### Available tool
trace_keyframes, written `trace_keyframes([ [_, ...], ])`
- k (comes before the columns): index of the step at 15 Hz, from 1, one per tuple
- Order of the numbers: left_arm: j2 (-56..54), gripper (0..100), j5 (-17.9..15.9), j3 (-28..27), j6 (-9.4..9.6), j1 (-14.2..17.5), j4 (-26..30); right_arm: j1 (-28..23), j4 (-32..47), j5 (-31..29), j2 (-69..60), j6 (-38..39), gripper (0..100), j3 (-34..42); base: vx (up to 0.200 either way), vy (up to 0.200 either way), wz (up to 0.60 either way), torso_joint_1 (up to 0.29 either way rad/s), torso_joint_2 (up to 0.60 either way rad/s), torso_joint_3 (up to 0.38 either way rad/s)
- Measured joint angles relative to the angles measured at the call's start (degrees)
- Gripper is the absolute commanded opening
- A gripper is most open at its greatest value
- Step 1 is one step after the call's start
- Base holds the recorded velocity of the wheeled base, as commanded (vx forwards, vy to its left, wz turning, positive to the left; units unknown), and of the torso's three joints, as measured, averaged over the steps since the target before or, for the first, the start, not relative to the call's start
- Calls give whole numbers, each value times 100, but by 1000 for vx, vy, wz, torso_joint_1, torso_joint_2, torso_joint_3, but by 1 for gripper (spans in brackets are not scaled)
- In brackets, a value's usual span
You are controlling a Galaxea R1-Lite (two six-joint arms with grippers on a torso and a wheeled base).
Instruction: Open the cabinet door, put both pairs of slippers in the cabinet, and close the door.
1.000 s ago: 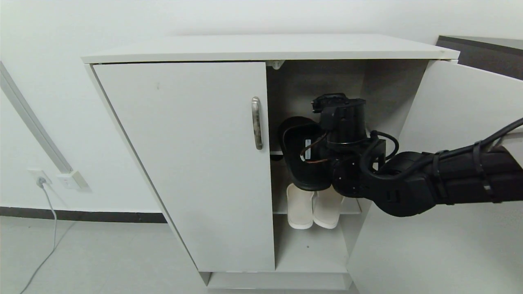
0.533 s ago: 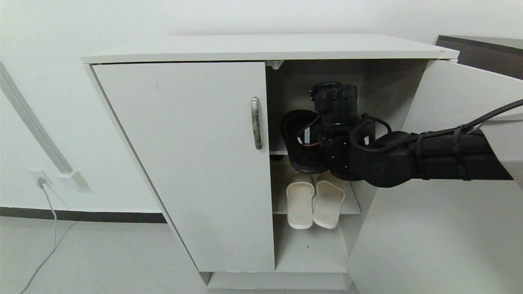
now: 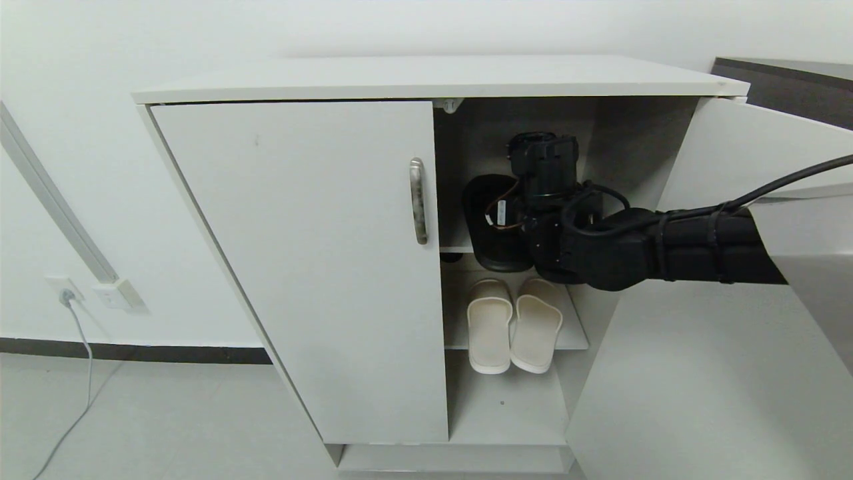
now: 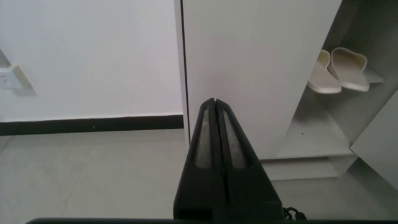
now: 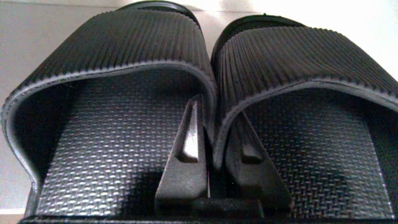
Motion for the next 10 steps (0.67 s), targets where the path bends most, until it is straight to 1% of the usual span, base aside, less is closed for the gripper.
trace_keyframes([
  [10, 0, 0, 9, 0, 0, 0, 0, -26, -4, 5, 71, 24, 0, -13, 0, 0, 0, 0, 0, 0],
])
